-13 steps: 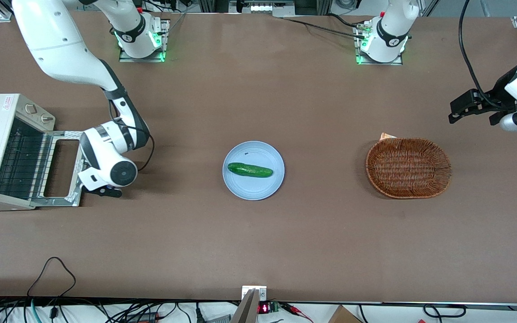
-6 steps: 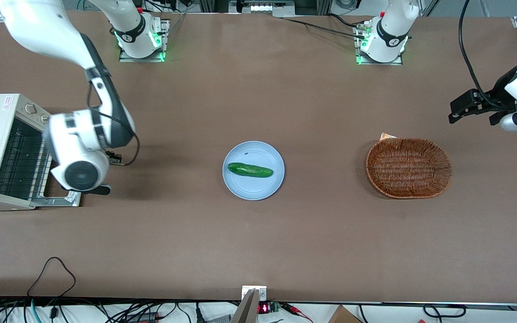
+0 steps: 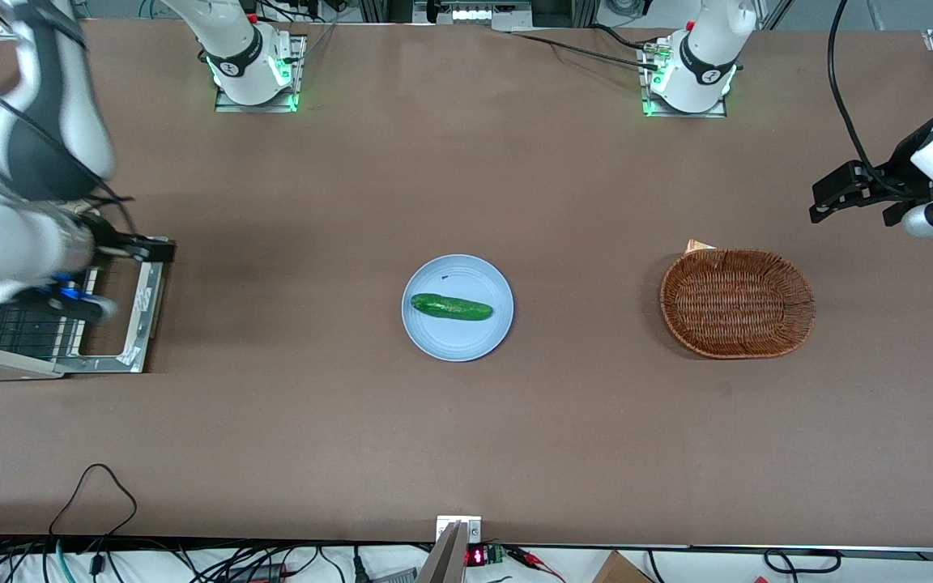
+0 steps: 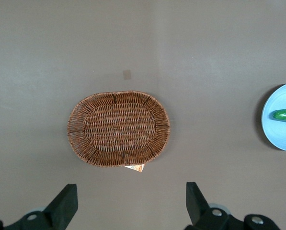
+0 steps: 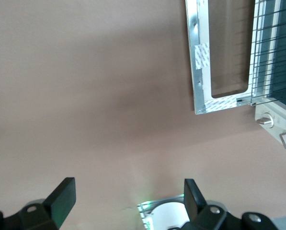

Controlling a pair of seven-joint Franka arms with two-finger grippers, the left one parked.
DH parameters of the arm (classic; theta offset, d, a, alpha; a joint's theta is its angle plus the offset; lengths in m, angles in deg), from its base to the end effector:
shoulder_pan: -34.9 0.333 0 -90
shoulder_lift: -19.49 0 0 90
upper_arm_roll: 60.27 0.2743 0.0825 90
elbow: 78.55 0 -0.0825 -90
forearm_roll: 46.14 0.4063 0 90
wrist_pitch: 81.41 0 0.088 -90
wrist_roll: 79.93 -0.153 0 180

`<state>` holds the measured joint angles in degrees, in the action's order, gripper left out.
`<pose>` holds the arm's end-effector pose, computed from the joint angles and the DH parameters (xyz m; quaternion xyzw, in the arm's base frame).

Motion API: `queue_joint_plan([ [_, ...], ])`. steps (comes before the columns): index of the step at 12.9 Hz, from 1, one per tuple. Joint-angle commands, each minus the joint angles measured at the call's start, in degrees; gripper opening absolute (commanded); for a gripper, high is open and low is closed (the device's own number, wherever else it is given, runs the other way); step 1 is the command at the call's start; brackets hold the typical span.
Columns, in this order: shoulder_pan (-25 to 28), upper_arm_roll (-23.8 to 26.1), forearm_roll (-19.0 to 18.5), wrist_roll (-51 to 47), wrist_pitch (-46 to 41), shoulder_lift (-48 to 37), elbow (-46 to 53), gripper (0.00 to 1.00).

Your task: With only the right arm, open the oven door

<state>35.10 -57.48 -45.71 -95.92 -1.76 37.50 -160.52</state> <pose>0.6063 0.0304 0.4054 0.9780 -0.1113 -0.1758 0.0179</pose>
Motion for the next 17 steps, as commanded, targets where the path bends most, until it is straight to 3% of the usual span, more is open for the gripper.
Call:
queue_joint_plan([
  [1,-0.5,0.5,2.6,2.6,-0.3,-4.4,-1.2,1.00],
  [3,-0.6,0.5,2.9,5.0,0.6,-7.4,-3.0,1.00],
  [6,-0.3,0.5,2.9,9.1,13.7,-16.6,-17.2,1.00],
  [9,-0.3,0.5,2.6,11.3,23.5,-19.0,-22.3,1.00],
  [17,-1.5,0.4,2.8,14.7,20.7,-18.5,-20.9,1.00],
])
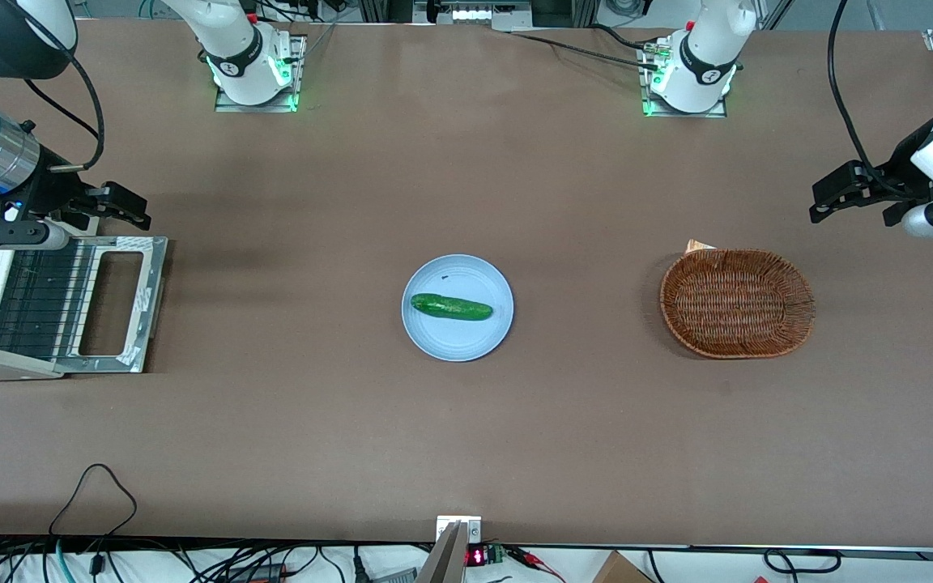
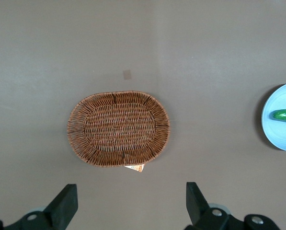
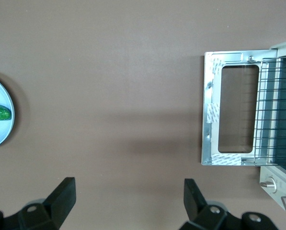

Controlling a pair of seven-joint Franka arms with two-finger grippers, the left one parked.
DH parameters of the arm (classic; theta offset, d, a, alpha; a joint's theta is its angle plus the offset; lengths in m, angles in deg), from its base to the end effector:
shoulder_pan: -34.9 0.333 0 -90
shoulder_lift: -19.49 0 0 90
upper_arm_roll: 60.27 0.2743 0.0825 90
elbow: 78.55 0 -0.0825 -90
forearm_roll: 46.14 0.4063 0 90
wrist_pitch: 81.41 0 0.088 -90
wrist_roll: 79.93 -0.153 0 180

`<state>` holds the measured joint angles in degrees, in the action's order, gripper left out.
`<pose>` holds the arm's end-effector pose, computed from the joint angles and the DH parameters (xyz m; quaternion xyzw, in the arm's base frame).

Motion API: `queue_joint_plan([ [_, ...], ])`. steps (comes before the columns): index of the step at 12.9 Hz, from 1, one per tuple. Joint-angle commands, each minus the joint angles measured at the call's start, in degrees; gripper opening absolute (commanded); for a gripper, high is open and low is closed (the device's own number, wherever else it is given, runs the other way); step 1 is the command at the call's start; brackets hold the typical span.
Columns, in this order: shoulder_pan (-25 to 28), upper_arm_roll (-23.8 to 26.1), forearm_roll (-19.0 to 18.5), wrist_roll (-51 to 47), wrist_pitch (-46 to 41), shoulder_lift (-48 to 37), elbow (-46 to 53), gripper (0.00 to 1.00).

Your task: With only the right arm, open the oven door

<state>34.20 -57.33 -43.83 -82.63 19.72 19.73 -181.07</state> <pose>0.5811 0.0281 0.4423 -0.9997 0.0082 0.0151 0.0192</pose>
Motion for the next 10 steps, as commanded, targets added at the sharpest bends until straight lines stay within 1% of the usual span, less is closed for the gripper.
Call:
queue_joint_plan([
  [1,-0.5,0.3,0.9,1.5,-1.5,-0.8,-0.4,1.00],
  [10,-0.7,0.3,0.9,1.7,-1.6,0.6,1.3,1.00],
])
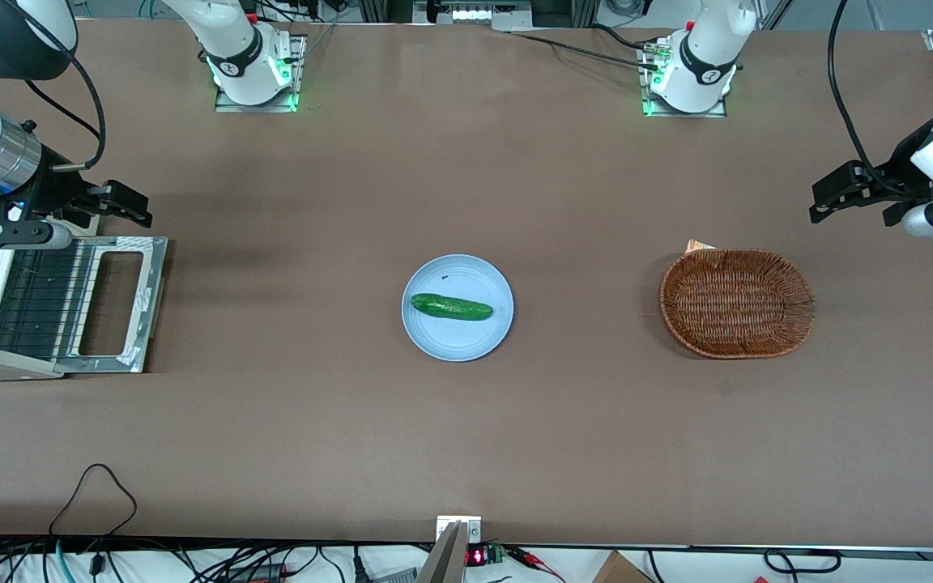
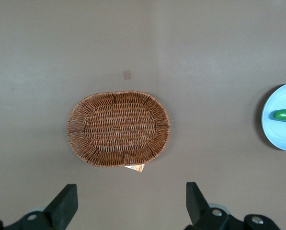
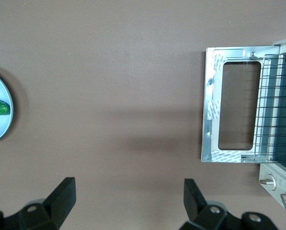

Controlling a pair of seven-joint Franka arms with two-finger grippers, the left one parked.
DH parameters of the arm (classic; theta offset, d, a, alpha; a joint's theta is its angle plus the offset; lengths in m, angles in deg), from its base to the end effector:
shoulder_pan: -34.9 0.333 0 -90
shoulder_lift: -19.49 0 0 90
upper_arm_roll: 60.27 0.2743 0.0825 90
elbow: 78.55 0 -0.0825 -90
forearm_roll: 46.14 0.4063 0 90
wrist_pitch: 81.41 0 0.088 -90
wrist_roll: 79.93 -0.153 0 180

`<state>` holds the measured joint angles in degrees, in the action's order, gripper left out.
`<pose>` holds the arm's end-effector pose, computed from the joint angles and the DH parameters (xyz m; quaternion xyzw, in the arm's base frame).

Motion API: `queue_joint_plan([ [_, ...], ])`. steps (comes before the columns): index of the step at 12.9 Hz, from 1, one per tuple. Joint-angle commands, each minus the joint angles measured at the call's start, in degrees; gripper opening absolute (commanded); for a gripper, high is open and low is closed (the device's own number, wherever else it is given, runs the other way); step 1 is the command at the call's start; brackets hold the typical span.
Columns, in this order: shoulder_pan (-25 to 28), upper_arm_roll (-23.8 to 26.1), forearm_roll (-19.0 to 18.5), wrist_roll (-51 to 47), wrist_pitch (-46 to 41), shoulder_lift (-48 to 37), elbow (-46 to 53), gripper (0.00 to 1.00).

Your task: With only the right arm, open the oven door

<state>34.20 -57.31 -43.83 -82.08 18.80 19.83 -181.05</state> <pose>0.5788 0.0283 0.4402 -0.9995 0.0031 0.0237 0.0190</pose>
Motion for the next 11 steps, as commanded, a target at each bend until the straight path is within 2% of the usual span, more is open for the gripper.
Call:
queue_joint_plan([
  [1,-0.7,0.3,0.9,1.3,-0.8,1.2,1.9,1.00],
  [11,-0.6,0.3,0.8,1.2,-1.2,2.0,3.2,1.00],
])
